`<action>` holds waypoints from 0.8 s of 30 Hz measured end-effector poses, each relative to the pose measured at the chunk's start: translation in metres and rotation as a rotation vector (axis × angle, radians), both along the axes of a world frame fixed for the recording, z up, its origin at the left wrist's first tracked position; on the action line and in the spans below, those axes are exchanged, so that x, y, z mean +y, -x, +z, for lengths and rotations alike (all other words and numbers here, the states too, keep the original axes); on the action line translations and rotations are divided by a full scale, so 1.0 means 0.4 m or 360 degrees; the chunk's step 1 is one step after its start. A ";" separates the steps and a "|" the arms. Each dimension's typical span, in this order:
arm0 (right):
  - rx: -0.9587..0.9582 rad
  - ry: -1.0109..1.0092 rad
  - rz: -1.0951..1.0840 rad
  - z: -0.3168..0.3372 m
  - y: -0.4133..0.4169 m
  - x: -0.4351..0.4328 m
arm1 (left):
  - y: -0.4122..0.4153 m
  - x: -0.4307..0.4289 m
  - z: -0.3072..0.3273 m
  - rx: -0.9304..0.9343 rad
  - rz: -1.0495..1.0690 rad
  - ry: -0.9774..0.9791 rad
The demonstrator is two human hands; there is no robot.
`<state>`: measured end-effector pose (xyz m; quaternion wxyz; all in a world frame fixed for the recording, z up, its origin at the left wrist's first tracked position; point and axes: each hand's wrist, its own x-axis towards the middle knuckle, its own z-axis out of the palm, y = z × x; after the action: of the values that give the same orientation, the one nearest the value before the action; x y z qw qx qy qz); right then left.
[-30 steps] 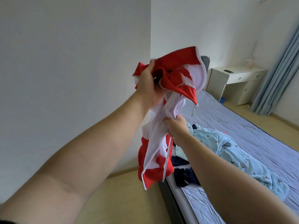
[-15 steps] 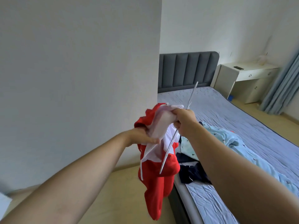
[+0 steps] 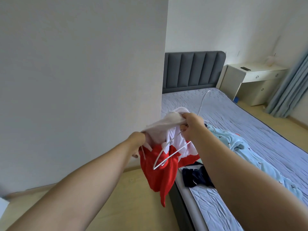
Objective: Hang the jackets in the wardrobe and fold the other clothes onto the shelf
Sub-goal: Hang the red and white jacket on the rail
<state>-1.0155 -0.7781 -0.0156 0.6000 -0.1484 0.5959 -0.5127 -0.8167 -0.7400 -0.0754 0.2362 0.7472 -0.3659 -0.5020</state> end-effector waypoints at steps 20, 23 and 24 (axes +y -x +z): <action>0.0789 0.0418 0.0968 0.014 -0.044 0.030 | 0.038 -0.127 0.376 -0.0203 -0.0496 0.1409; 0.0640 0.0546 0.1036 0.037 -0.089 0.021 | 0.037 -0.107 0.369 0.0046 -0.0591 0.1265; 0.0646 0.0560 0.1045 0.040 -0.102 0.018 | 0.029 -0.104 0.359 0.0086 -0.0607 0.1234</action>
<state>-0.9748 -0.7708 0.0003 0.5674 -0.5286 0.5265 -0.3485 -0.8283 -0.7816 0.0683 0.4118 0.5089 -0.6526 -0.3815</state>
